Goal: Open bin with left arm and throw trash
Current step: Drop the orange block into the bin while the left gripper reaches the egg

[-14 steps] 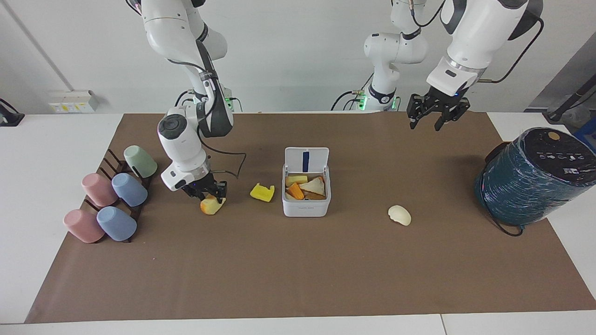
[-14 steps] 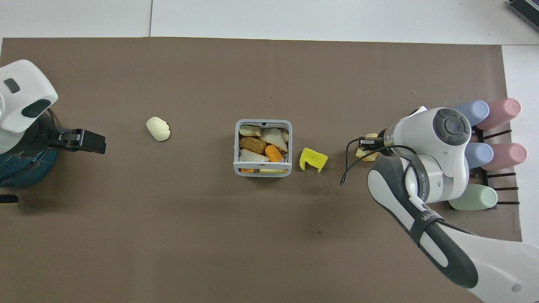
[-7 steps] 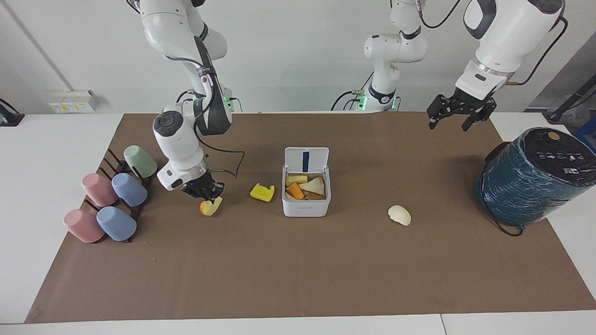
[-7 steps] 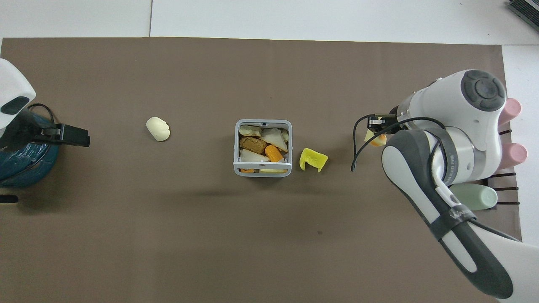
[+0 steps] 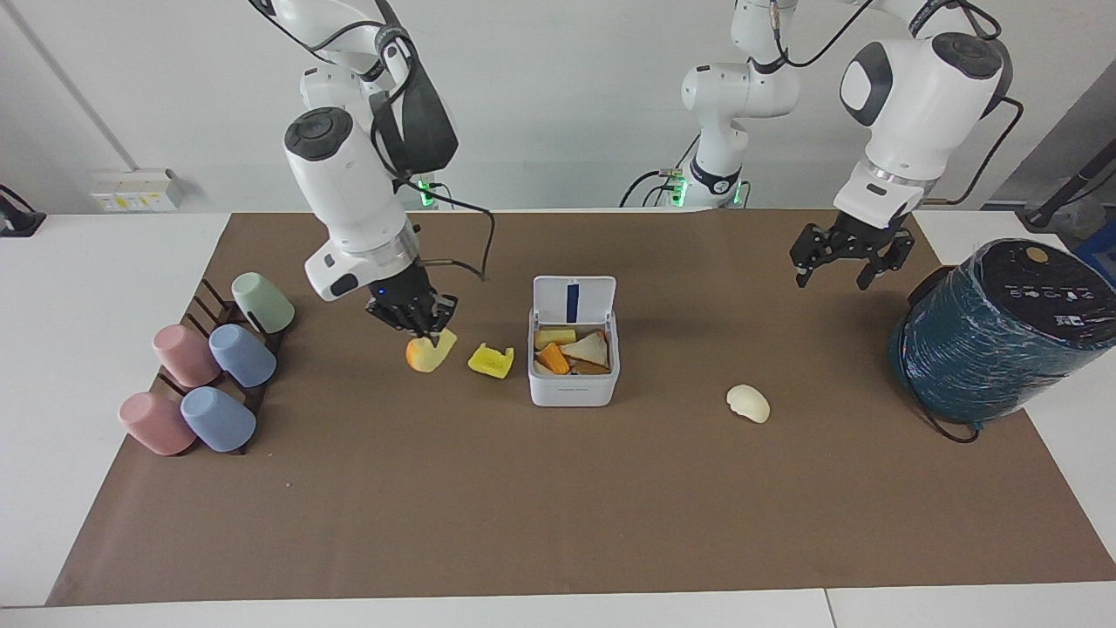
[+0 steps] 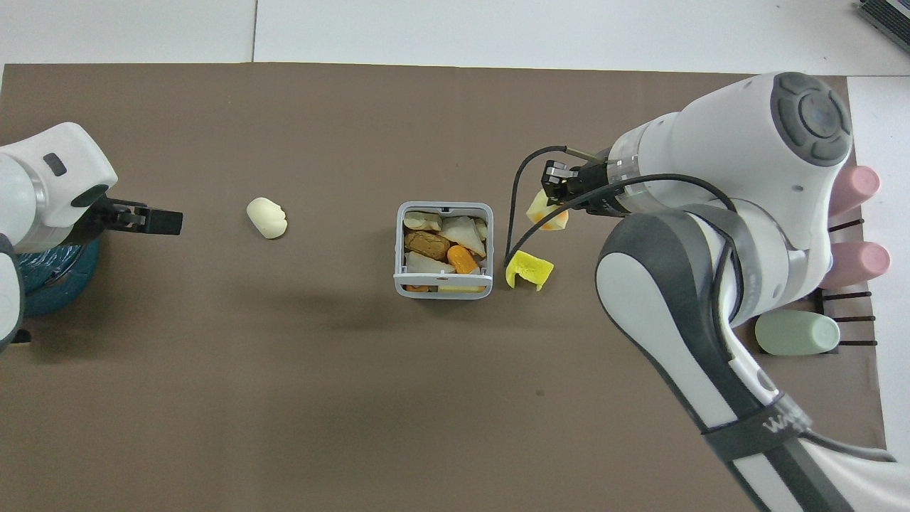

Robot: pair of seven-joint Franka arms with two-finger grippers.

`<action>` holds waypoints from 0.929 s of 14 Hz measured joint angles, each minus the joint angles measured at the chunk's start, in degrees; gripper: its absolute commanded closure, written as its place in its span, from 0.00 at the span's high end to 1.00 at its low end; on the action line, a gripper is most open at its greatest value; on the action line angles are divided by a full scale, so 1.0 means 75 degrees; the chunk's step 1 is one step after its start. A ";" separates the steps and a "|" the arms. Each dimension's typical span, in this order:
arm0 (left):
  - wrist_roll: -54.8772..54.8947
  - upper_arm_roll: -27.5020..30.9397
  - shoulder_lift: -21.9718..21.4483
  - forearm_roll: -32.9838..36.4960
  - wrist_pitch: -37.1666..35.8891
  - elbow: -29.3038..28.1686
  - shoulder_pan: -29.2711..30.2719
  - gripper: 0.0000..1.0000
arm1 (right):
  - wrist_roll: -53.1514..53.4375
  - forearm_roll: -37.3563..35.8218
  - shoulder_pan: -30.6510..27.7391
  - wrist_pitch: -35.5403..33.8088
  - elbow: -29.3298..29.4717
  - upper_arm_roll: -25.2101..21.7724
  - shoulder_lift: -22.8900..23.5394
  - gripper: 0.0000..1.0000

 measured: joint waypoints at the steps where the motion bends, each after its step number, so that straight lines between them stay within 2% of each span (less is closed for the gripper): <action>1: 0.0287 0.0013 0.0001 0.0000 0.0303 -0.0062 0.0067 1.00 | 0.0343 0.0085 0.0191 0.0184 -0.0001 0.0012 0.0045 0.00; 3: 0.0124 0.0021 0.0106 0.0000 0.0736 -0.0141 0.0133 1.00 | 0.1038 0.0128 0.0647 0.0584 -0.0021 0.0022 0.0210 0.00; 6: -0.0590 -0.0052 0.0710 0.0000 0.1615 -0.0193 0.0118 1.00 | 0.1487 0.0223 0.1138 0.1232 -0.0188 0.0027 0.0583 0.03; 7: -0.0832 -0.0083 0.0947 0.0000 0.1829 -0.0194 0.0105 1.00 | 0.1492 0.0256 0.1233 0.1419 -0.0275 0.0027 0.0711 0.12; 8: -0.1032 -0.0106 0.1146 0.0000 0.1997 -0.0194 0.0036 1.00 | 0.1493 0.0279 0.1321 0.1534 -0.0360 0.0026 0.0816 0.29; 9: -0.1180 -0.0111 0.1270 0.0000 0.2088 -0.0194 -0.0088 1.00 | 0.1495 0.0284 0.1384 0.1614 -0.0444 0.0026 0.0875 0.52; 10: -0.1373 -0.0124 0.1374 0.0000 0.2200 -0.0196 -0.0221 1.00 | 0.1498 0.0286 0.1423 0.1666 -0.0552 0.0026 0.0888 0.94; 11: -0.1512 -0.0131 0.1498 0.0000 0.2388 -0.0204 -0.0314 1.00 | 0.1498 0.0287 0.1435 0.1673 -0.0608 0.0027 0.0886 1.00; 13: -0.1634 -0.0139 0.1896 0.0000 0.2927 -0.0251 -0.0428 1.00 | 0.1498 0.0287 0.1433 0.1687 -0.0617 0.0024 0.0871 1.00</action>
